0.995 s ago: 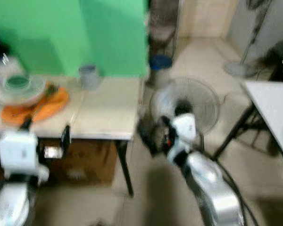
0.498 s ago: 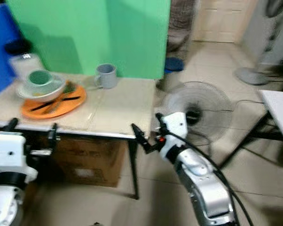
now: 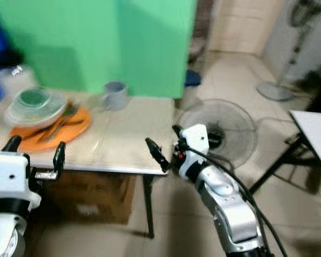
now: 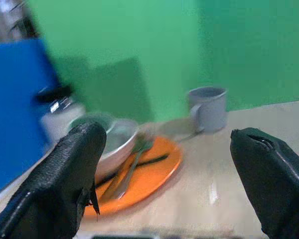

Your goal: Setting the table

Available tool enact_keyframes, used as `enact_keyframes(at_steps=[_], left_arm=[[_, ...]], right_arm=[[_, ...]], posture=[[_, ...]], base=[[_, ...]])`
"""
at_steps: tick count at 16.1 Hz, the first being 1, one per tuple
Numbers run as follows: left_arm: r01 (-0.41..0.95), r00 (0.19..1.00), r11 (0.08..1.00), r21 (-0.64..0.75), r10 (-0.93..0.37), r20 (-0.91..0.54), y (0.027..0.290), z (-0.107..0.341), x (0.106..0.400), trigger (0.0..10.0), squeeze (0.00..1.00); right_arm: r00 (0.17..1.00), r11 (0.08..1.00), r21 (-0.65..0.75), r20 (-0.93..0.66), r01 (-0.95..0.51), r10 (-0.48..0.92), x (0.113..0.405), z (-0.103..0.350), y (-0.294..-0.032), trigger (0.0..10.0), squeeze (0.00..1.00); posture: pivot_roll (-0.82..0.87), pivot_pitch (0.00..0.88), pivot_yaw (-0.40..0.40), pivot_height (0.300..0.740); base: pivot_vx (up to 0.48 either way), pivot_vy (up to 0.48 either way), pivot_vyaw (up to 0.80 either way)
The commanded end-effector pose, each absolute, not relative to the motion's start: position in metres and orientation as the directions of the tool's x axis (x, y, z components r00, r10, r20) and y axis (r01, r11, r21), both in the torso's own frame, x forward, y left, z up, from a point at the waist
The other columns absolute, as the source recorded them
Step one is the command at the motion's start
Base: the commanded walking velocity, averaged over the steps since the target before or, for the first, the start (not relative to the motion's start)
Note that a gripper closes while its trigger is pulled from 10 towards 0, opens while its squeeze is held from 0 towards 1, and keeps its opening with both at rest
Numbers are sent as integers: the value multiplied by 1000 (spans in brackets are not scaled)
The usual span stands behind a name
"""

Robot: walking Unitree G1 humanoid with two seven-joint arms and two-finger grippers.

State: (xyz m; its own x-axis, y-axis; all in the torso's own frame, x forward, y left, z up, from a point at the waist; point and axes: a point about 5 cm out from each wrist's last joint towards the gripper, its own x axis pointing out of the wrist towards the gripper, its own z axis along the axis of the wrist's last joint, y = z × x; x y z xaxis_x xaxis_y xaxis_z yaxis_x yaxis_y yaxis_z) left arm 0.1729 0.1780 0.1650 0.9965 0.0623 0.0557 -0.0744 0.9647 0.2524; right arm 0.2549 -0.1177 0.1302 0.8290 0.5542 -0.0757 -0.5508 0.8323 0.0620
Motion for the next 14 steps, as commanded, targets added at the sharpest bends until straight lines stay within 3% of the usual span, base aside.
enact_keyframes(at_steps=[1, 7, 10, 14], left_arm=[[-57, 997, 966, 251, 43, 62, 174, 167, 172, 10000, 0], [-54, 997, 966, 254, 40, 62, 173, 166, 171, 10000, 0], [-47, 998, 965, 258, 33, 60, 171, 166, 170, 10000, 0], [-45, 998, 965, 259, 33, 49, 170, 164, 170, 10000, 0]], right_arm=[[841, 845, 52, -79, -533, 535, 256, 131, -125, 10000, 0], [815, 819, 19, -81, -574, 573, 257, 131, -120, 10000, 0], [816, 818, 12, -73, -575, 574, 258, 132, -121, 10000, 0], [844, 847, 43, -68, -530, 532, 267, 135, -130, 10000, 0]], posture=[[23, 0, 30, 740], [29, 0, 20, 740], [32, 0, 17, 740], [29, 0, 15, 740]], base=[[349, 0, 0], [351, 0, 0], [347, 0, 725], [156, 0, 0]])
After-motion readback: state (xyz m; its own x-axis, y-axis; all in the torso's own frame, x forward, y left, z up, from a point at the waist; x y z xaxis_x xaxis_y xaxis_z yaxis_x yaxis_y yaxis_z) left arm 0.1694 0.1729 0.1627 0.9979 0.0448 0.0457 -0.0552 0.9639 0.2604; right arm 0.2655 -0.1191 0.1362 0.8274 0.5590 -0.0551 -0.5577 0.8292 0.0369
